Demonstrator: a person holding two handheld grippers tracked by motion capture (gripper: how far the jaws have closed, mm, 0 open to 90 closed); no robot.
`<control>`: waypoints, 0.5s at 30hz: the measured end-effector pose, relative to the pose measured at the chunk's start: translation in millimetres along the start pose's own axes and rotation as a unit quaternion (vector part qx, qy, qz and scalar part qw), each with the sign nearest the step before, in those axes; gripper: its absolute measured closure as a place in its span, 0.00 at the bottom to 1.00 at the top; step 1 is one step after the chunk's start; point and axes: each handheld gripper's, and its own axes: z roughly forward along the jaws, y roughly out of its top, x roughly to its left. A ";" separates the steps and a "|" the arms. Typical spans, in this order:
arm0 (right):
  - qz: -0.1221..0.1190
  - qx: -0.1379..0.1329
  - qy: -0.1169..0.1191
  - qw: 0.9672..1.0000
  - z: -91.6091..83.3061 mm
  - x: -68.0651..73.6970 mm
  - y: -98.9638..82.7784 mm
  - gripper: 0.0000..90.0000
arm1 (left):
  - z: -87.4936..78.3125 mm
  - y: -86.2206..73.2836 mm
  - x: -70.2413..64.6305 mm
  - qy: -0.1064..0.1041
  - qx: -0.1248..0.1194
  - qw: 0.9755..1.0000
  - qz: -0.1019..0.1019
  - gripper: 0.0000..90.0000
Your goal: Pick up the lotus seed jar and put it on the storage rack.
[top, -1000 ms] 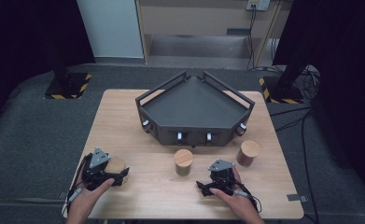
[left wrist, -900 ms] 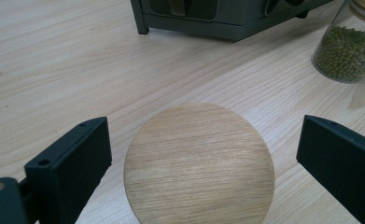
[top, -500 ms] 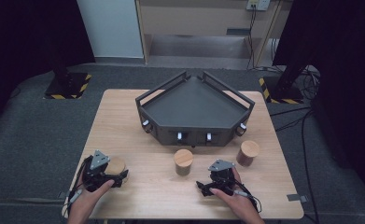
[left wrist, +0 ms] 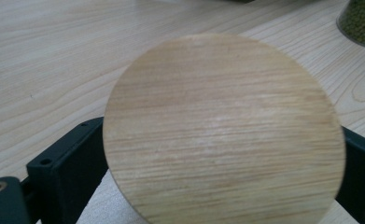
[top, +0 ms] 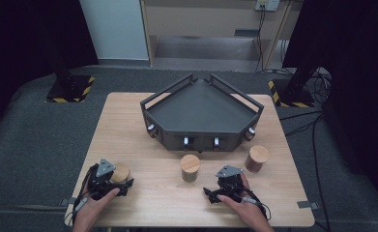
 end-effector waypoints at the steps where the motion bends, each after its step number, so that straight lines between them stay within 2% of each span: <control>1: 0.000 0.000 0.000 1.000 0.0 0.0 0.0 0.02 | 0.8 -1.0 0.3 0.000 0.000 1.000 -0.001 0.03; 15: 0.000 0.000 0.000 1.000 -0.1 0.1 0.0 0.02 | 10.6 -5.7 -1.4 0.001 0.008 1.000 0.002 0.06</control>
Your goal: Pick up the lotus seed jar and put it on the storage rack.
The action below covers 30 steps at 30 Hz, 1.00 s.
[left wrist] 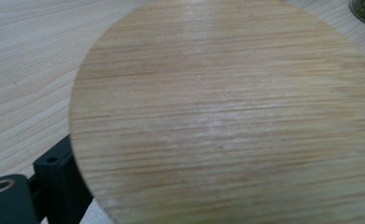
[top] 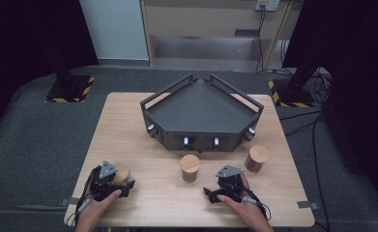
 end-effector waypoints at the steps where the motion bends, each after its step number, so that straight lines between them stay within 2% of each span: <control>1: 0.000 0.000 0.000 1.000 0.0 0.0 0.0 0.02 | 0.0 0.0 0.0 0.000 0.000 1.000 0.000 0.06; 7: 0.000 0.000 0.000 1.000 0.0 0.0 0.0 0.02 | 0.9 -1.2 -1.9 0.002 -0.002 1.000 0.002 0.11; 11: 0.000 0.000 0.000 1.000 0.0 0.0 0.0 0.02 | 1.8 -2.8 -2.7 0.004 -0.005 1.000 0.005 0.20; 14: 0.000 0.000 0.000 1.000 0.0 0.0 0.0 0.02 | 2.0 -4.5 -1.8 0.000 -0.008 1.000 -0.001 0.27; 16: 0.000 0.000 0.000 1.000 0.0 0.0 0.0 0.02 | 1.3 -3.1 -2.1 -0.001 -0.005 1.000 0.002 0.27; 19: 0.000 0.000 0.000 1.000 0.0 0.0 0.0 0.02 | -1.2 -0.2 -7.7 0.011 -0.001 1.000 0.015 0.27; 30: 0.000 0.000 0.000 1.000 0.0 0.1 0.0 0.02 | -14.5 13.8 -11.2 0.002 -0.012 0.999 0.029 0.27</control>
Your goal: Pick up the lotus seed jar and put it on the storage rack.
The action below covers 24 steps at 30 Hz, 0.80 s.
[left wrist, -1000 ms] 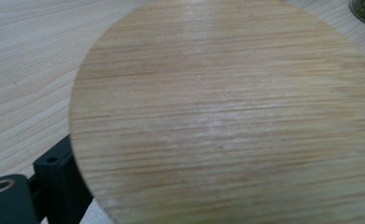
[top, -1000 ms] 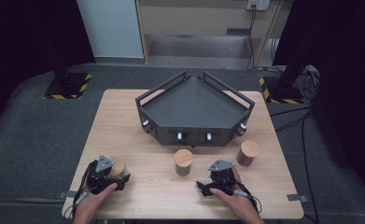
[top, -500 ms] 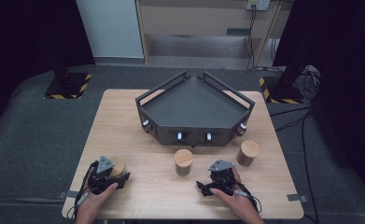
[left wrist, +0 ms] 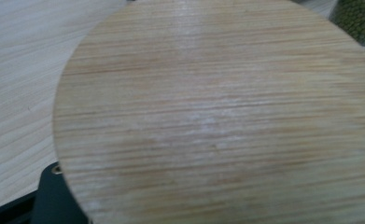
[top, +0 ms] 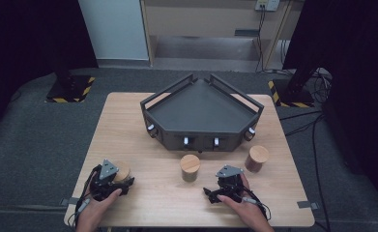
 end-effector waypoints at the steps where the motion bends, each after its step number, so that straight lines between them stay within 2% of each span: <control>1: 0.000 0.000 0.000 1.000 0.0 0.0 0.0 0.02 | 0.0 1.2 -0.2 -0.001 0.000 1.000 0.002 0.27; 18: 0.000 0.000 0.000 1.000 0.0 0.0 0.0 0.02 | 8.6 33.5 -9.9 -0.022 0.003 0.999 0.025 0.27; 24: 0.000 0.000 0.000 1.000 0.0 0.0 0.0 0.02 | 6.6 46.1 -15.1 -0.023 0.003 0.999 0.041 0.27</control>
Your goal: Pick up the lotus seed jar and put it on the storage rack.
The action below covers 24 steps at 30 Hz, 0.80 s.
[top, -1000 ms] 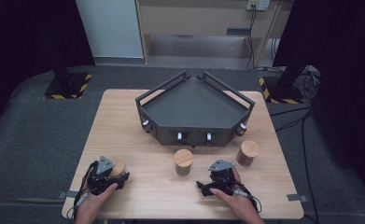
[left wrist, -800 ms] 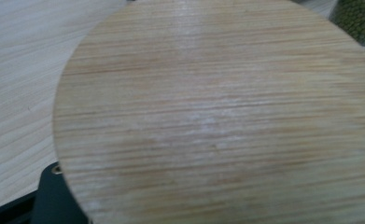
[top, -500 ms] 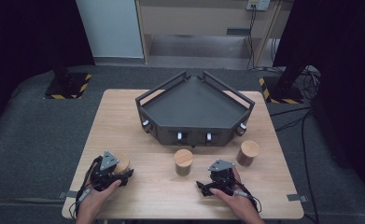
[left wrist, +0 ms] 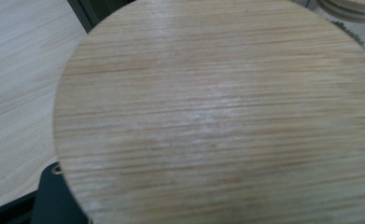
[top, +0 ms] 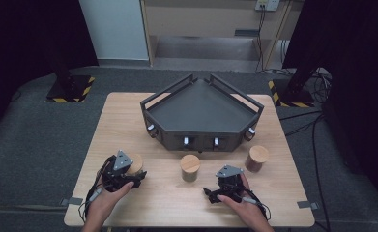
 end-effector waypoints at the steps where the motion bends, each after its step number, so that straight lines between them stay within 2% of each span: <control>1: 0.000 0.000 0.000 1.000 0.0 0.0 0.0 0.02 | -0.3 1.9 -0.5 0.000 0.000 1.000 0.000 0.27; 13: 0.000 0.000 0.000 1.000 0.0 0.1 0.0 0.02 | -0.1 26.9 -2.8 -0.010 -0.003 1.000 0.015 0.27; 24: 0.000 0.000 0.000 1.000 0.0 0.0 0.0 0.02 | -0.2 43.5 -0.3 -0.011 -0.003 1.000 0.027 0.27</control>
